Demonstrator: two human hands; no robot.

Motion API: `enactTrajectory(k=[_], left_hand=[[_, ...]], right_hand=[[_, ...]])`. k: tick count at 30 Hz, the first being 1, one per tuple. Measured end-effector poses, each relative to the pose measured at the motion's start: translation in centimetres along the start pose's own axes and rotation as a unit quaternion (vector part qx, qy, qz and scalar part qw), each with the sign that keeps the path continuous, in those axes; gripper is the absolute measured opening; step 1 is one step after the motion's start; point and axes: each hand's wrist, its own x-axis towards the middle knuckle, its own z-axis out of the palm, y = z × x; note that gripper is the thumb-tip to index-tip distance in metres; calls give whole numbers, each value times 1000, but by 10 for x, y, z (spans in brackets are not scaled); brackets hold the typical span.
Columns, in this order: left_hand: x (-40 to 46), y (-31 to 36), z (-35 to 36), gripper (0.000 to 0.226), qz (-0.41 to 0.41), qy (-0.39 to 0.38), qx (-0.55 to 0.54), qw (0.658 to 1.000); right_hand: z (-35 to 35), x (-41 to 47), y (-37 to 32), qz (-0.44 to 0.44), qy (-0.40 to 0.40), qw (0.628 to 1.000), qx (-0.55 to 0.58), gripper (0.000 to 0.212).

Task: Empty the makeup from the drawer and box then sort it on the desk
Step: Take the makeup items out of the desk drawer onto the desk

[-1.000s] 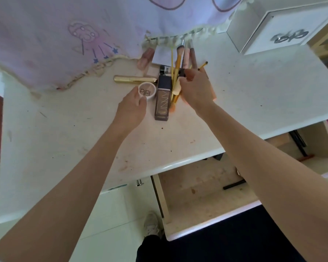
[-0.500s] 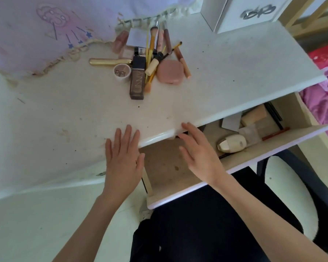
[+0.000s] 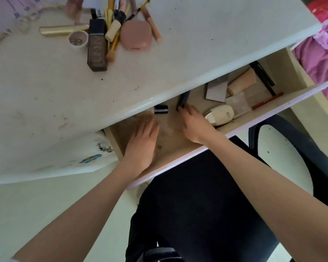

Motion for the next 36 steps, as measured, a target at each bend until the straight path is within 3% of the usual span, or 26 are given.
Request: enactTrajectory(k=[6, 12, 16, 20, 24, 27, 31, 36], left_hand=[[43, 4, -1, 78, -20, -32, 103, 994], [36, 14, 7, 81, 4, -9, 102, 995], [42, 7, 13, 54, 46, -5, 113, 993], [45, 1, 21, 47, 39, -7, 112, 993], [42, 4, 19, 36, 22, 24, 29, 999], [37, -2, 15, 37, 11, -24, -33, 999], [29, -9, 14, 47, 15, -53, -23, 998], [13, 0, 7, 52, -31, -40, -151, 987]], right_hand=[[10, 31, 8, -28, 28, 999, -24, 61], [10, 18, 0, 83, 78, 993, -32, 29], [6, 28, 5, 169, 95, 980, 50, 40], [-1, 39, 1, 238, 97, 948, 188, 49], [-2, 41, -3, 277, 90, 923, 252, 51], [0, 41, -7, 282, 70, 924, 249, 46], [-3, 33, -8, 262, 69, 935, 227, 37], [-18, 6, -2, 189, 114, 950, 222, 26]])
